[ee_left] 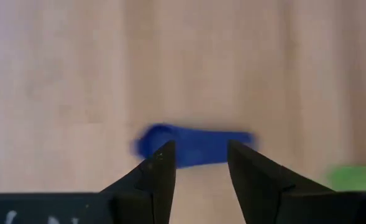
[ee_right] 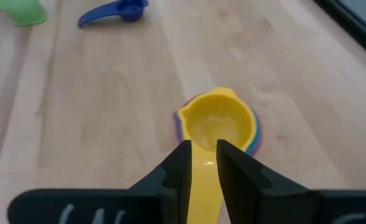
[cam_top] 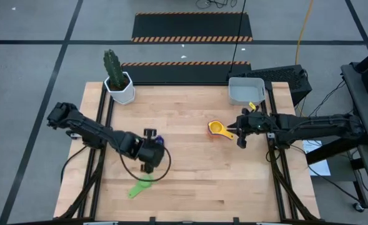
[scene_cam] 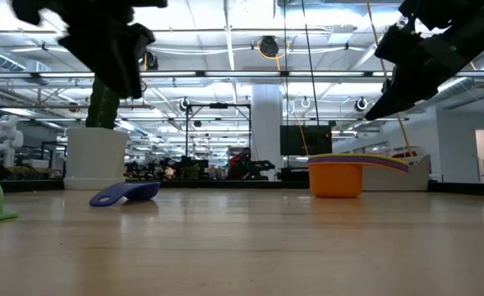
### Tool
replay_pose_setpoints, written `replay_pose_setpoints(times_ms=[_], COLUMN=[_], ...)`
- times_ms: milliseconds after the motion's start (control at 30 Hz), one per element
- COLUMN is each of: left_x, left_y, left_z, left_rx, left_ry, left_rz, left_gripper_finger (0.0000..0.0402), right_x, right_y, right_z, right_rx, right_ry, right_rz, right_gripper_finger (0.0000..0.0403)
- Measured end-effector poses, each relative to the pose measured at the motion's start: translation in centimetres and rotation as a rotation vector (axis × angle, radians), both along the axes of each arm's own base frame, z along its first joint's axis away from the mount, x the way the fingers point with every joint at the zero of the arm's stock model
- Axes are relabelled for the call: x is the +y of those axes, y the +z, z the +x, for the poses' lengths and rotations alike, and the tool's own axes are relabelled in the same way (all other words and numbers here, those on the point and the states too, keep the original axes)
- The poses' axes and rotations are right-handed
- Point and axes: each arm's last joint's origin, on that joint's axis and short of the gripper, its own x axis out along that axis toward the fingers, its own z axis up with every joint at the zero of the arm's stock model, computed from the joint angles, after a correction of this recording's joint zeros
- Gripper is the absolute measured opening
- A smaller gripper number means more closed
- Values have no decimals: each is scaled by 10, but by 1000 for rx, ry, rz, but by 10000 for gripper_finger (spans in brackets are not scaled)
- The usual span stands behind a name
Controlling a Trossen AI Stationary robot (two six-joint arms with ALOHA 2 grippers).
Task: Nest measuring cups in basket
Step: Stack the green measuring cup on top of the yellow measuring cup
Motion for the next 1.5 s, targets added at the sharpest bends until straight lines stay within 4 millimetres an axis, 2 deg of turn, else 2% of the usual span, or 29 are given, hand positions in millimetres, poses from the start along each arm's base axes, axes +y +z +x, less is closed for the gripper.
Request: replay_pose_setpoints(times_ms=[167,333,433,567,733,967,1133,1300,1500], left_x=[-40,-89,-118,-147,-169,-183,-185,-188,-187], left_y=[-3,-5,-19,-32,-57,-90,-102,-106,-109], left_z=[-17,-48,-60,-75,-91,-106,-113,-115,-115], left_rx=[41,52,71,89,147,228,226,186,139], left_ry=[-55,-153,-219,-258,-259,-254,-224,-236,-248], left_rz=[-139,-177,-189,-196,-169,-60,26,71,111], left_gripper_finger=[147,147,147,148,156,230,268,256,194], right_x=[6,8,10,11,13,19,26,33,40], right_y=[0,0,1,2,5,6,6,6,6], right_z=[0,0,1,2,4,5,5,4,3], right_rx=[3,1,-10,-26,-64,-90,-92,-94,-101], right_ry=[34,48,58,64,65,70,87,92,86], right_rz=[7,8,7,12,30,75,116,136,115], right_gripper_finger=[66,66,66,66,66,66,66,66,66])
